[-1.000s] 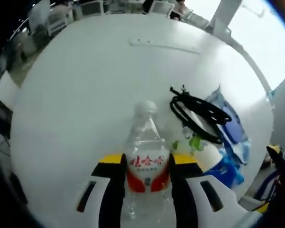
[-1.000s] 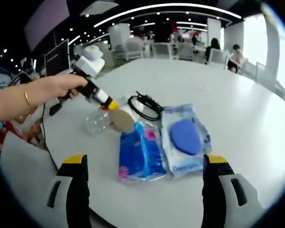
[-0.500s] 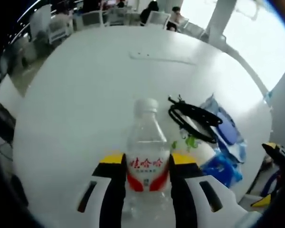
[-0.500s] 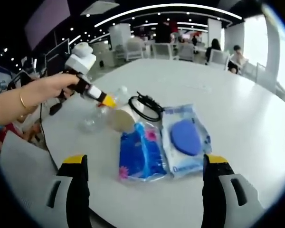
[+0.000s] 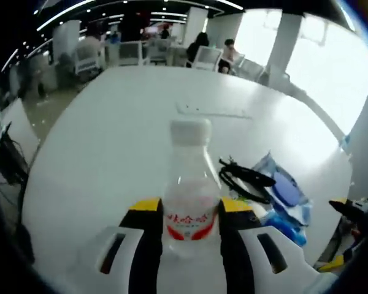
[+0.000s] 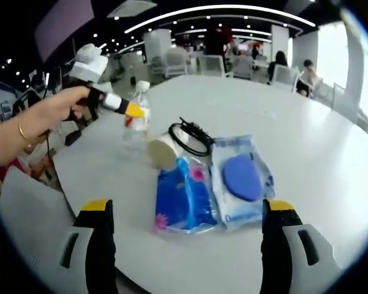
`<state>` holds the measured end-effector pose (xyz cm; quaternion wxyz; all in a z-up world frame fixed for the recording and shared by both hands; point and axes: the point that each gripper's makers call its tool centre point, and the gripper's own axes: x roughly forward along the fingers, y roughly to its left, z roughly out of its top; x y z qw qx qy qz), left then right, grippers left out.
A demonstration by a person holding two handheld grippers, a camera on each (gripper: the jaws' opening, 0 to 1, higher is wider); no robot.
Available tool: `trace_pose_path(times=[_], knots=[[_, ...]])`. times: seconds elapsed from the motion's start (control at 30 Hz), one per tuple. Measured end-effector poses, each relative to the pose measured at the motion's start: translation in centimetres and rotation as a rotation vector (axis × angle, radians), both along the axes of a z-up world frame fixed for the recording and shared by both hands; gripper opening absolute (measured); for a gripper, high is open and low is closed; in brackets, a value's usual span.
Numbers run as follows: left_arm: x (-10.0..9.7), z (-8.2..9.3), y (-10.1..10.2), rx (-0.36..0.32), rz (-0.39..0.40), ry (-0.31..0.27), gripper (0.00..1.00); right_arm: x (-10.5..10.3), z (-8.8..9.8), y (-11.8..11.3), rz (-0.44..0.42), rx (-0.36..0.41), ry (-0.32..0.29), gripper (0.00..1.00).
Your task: Arrange the tabletop items into an orderly group along one side of the table until the central work area is clear of visible clutter.
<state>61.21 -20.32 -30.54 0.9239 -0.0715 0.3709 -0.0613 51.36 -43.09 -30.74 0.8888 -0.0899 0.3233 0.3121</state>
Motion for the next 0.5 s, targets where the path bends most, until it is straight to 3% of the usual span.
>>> trace_pose_path(times=[0.33,0.5], knots=[[-2.2,0.2,-0.4,0.016,0.041,-0.055,0.33,0.1,0.2,0.1,-0.001,0.007,-0.007,0.99],[-2.9,0.1,-0.3,0.006,0.066,-0.031,0.33,0.0,0.4,0.3,0.005,0.019,-0.012,0.99]])
